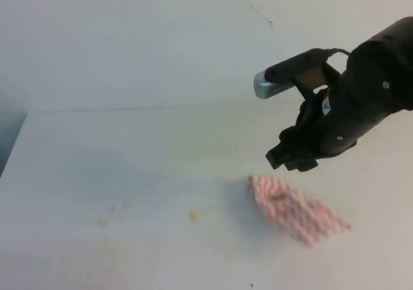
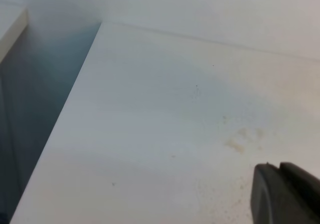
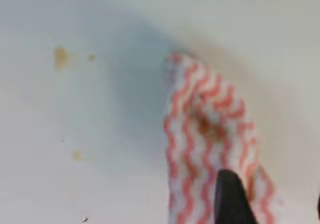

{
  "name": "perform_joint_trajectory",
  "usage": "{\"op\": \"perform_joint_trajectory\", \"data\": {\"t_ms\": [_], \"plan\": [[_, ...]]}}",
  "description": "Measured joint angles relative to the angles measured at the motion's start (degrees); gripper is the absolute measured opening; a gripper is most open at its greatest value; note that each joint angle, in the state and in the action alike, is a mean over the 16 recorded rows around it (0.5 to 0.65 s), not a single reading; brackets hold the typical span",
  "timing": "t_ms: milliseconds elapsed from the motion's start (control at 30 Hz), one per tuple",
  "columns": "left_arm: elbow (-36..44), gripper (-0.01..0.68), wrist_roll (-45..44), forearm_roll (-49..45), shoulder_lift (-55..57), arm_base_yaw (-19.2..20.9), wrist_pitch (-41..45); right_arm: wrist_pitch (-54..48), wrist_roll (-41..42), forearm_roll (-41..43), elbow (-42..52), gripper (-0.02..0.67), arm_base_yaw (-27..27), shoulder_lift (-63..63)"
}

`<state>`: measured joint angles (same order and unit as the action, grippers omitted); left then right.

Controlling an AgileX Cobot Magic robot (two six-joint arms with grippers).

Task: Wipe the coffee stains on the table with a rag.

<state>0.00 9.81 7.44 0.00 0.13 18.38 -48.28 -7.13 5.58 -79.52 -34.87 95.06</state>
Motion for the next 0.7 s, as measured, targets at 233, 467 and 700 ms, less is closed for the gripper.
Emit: {"op": "perform_joint_trajectory", "data": {"t_ms": [233, 467, 700], "plan": [[0.0, -0.001, 0.0, 0.0, 0.0, 0.0, 0.0, -1.5, 1.6, 0.1, 0.0, 0.212, -1.2, -5.7], [0.0, -0.001, 0.0, 0.0, 0.0, 0.1, 0.1, -6.2, 1.8, 1.3, 0.0, 0.065, -1.5, -14.0], [0.0, -0.001, 0.0, 0.0, 0.0, 0.1, 0.2, -13.9, 1.8, 2.2, 0.0, 0.003, -1.5, -19.6]]}}
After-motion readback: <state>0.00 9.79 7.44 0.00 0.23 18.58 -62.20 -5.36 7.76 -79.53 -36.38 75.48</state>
